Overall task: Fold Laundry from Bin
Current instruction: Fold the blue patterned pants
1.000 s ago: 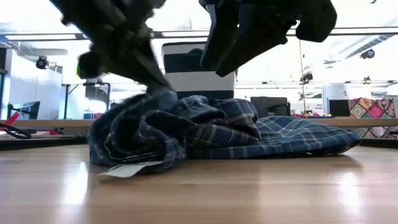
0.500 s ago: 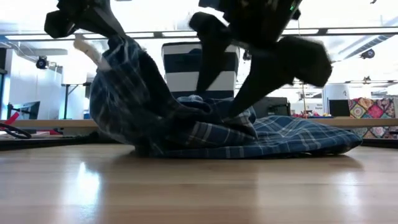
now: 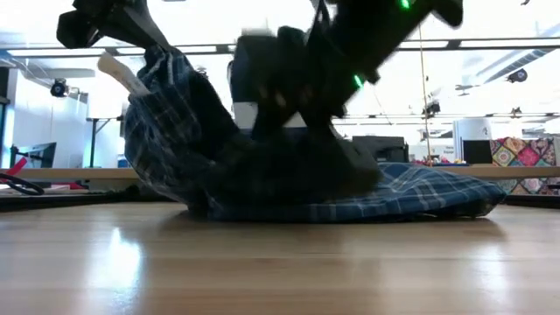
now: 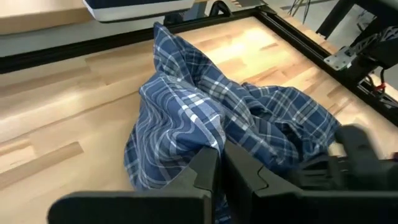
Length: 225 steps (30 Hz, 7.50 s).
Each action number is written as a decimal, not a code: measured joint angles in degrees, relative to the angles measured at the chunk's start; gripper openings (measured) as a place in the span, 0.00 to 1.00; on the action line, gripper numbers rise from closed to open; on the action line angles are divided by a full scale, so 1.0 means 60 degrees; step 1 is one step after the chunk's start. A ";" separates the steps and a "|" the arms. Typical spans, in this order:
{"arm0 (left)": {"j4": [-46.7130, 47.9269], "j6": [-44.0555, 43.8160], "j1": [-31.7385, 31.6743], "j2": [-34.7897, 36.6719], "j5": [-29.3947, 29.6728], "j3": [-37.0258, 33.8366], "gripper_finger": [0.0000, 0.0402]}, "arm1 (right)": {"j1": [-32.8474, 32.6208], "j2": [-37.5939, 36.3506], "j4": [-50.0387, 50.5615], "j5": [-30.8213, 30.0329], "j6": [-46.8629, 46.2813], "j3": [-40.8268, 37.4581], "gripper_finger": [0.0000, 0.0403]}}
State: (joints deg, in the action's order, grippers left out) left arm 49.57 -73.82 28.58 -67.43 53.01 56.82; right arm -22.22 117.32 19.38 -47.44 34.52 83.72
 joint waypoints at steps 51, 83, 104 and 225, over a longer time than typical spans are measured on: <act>-0.2578 1.0161 -0.0248 0.1822 0.2355 0.5253 0.00 | 0.2056 -0.4820 0.5080 0.4359 -0.7582 0.4910 0.05; -0.3606 0.5964 -0.3920 0.1617 -0.0724 0.1530 0.00 | 0.3906 -0.5204 0.4712 0.5887 -0.5756 0.0905 0.02; -0.0907 0.6174 -0.3975 0.2341 -0.1075 0.2091 0.00 | 0.5246 -0.3819 -0.2176 0.7708 -0.5604 -0.3885 0.51; -0.5048 0.8104 -0.2074 -0.3446 -1.0199 0.6704 0.00 | 0.0709 -0.6423 0.9236 0.6223 -0.7188 0.4113 0.02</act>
State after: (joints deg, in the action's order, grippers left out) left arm 19.28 -25.19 16.13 -88.10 -8.18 97.04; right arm -17.97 78.78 74.80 -10.10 -8.61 108.40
